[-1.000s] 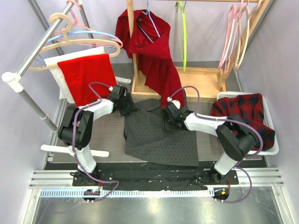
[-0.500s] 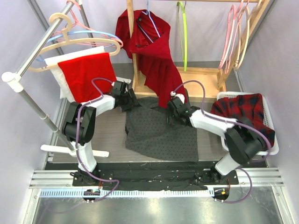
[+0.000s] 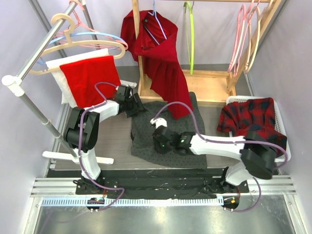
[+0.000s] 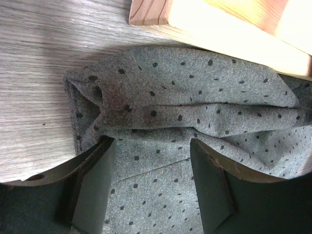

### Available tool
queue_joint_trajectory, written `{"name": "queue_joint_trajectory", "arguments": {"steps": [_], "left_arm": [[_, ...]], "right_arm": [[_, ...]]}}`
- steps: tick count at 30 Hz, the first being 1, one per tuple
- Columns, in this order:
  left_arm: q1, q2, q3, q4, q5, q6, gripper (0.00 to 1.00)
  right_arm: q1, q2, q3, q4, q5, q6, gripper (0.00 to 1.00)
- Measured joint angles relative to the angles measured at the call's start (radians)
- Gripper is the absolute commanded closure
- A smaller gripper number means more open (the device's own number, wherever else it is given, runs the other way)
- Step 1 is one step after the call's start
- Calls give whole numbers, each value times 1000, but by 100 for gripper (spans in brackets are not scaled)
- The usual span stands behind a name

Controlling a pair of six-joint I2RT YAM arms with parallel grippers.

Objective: Place the skirt on the hanger
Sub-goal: Flatten out the skirt at the center of the board.

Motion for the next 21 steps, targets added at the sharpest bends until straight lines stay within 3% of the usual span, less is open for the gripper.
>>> {"name": "queue_joint_trajectory", "arguments": {"steps": [11, 21], "left_arm": [[4, 0, -7, 12, 21, 3, 36], [6, 3, -5, 9, 23, 7, 38]], "right_arm": [[43, 315, 261, 141, -15, -60, 87], [102, 357, 167, 179, -35, -47, 88]]}}
